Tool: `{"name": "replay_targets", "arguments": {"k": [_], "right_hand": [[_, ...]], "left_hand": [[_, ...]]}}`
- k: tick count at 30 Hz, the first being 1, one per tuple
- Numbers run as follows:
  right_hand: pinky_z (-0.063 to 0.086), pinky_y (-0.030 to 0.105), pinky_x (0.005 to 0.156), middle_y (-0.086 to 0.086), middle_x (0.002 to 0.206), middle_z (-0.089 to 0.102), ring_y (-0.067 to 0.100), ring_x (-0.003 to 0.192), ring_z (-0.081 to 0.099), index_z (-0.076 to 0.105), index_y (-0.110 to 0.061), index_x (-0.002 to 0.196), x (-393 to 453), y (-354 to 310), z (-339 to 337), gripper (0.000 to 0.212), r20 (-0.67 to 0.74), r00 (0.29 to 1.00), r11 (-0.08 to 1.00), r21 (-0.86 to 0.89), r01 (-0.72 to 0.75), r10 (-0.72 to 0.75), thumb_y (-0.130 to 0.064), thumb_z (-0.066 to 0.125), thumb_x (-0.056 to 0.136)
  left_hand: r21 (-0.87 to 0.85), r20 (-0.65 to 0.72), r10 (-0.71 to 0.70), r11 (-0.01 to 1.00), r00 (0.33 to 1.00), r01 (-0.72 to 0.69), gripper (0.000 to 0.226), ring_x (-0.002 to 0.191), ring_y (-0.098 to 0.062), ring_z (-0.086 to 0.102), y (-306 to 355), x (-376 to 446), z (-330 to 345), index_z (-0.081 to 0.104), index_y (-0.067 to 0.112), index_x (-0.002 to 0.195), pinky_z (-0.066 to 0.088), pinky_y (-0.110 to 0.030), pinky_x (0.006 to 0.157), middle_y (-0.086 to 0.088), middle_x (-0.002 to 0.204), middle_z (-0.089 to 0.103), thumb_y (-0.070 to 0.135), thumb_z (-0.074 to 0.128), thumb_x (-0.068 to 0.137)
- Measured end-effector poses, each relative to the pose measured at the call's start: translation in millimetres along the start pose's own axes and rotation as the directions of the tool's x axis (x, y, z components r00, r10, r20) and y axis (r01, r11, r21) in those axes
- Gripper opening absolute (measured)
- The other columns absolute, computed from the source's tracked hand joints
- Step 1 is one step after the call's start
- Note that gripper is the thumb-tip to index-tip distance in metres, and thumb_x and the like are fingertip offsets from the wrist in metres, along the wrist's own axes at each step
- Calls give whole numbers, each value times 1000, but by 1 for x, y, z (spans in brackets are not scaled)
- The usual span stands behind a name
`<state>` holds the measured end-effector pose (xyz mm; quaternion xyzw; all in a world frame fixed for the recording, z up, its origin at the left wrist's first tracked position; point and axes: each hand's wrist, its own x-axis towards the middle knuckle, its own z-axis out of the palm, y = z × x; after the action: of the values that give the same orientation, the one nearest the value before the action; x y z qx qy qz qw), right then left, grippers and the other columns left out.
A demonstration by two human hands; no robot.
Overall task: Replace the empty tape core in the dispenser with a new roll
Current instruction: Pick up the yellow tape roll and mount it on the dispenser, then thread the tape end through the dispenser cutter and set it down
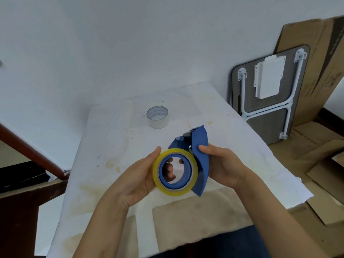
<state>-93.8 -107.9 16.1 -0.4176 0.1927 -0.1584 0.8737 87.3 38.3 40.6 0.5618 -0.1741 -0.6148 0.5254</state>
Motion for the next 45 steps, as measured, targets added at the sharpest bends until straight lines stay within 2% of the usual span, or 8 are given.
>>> {"name": "replay_targets", "arguments": {"k": [4, 9, 15, 23, 30, 36, 39, 45], "right_hand": [[54, 43, 89, 7, 107, 73, 24, 92, 69, 77, -24, 108, 4, 7, 2, 44, -4, 997, 993, 87, 80, -80, -43, 81, 69], [44, 52, 103, 12, 127, 66, 30, 114, 62, 64, -21, 129, 8, 9, 6, 47, -141, 976, 966, 176, 189, -165, -43, 57, 88], [54, 45, 95, 8, 112, 74, 23, 102, 70, 68, -21, 115, 8, 4, 14, 48, -286, 931, 970, 20, 243, -227, -50, 55, 80], [50, 47, 100, 7, 118, 72, 24, 110, 67, 69, -23, 118, 12, 6, 16, 40, -310, 901, 944, -224, 241, -304, -50, 54, 91], [45, 25, 99, -8, 138, 50, 7, 126, 49, 67, -22, 109, 9, -10, 16, 19, -147, 673, 468, -822, 325, -725, -13, 63, 92], [36, 30, 101, 3, 154, 38, 30, 145, 22, 78, -24, 92, 12, -14, 19, 15, 169, 698, -123, -986, 116, -696, -14, 68, 87], [46, 52, 96, 6, 158, 33, 36, 147, 18, 78, -21, 87, 14, -19, 29, 10, 179, 753, -223, -974, 45, -633, -16, 69, 85], [52, 51, 86, 7, 154, 42, 37, 145, 24, 78, -18, 80, 20, -27, 37, 10, 264, 777, -369, -929, 44, -571, -26, 72, 84]], "left_hand": [[-95, 35, 82, 992, 996, -78, 36, 65, -19, 63, -4, 0, 11, 75, 3, 82, 49, -45, 92, -9, 74, 66, 34, 58, 90], [-50, 55, 176, 984, 983, -174, 28, 69, -18, 68, -8, 2, 21, 80, 9, 82, 58, -35, 81, -10, 79, 73, 29, 60, 84], [42, 135, 159, 985, 978, -166, 36, 79, -20, 70, -10, 2, 22, 68, 0, 111, 59, -28, 74, -13, 89, 75, 25, 58, 87], [84, 199, 81, 992, 977, -99, 35, 82, -20, 72, -11, 5, 32, 69, 3, 110, 61, -33, 77, -12, 98, 76, 26, 61, 85], [-6, 119, 114, 993, 986, -114, 39, 86, -21, 73, -10, 9, 29, 65, 0, 119, 61, -36, 84, -16, 103, 76, 18, 64, 85], [-64, 95, 142, 989, 985, -136, 40, 90, -22, 73, -8, 9, 31, 64, 1, 123, 58, -40, 90, -17, 107, 75, 13, 64, 84], [-73, 87, 148, 987, 985, -141, 44, 91, -23, 73, -8, 9, 30, 61, 0, 126, 58, -39, 90, -17, 109, 74, 11, 64, 83], [-71, 81, 146, 988, 986, -141, 43, 91, -22, 73, -6, 9, 26, 62, 0, 126, 60, -36, 86, -18, 110, 74, 11, 64, 84]]}}
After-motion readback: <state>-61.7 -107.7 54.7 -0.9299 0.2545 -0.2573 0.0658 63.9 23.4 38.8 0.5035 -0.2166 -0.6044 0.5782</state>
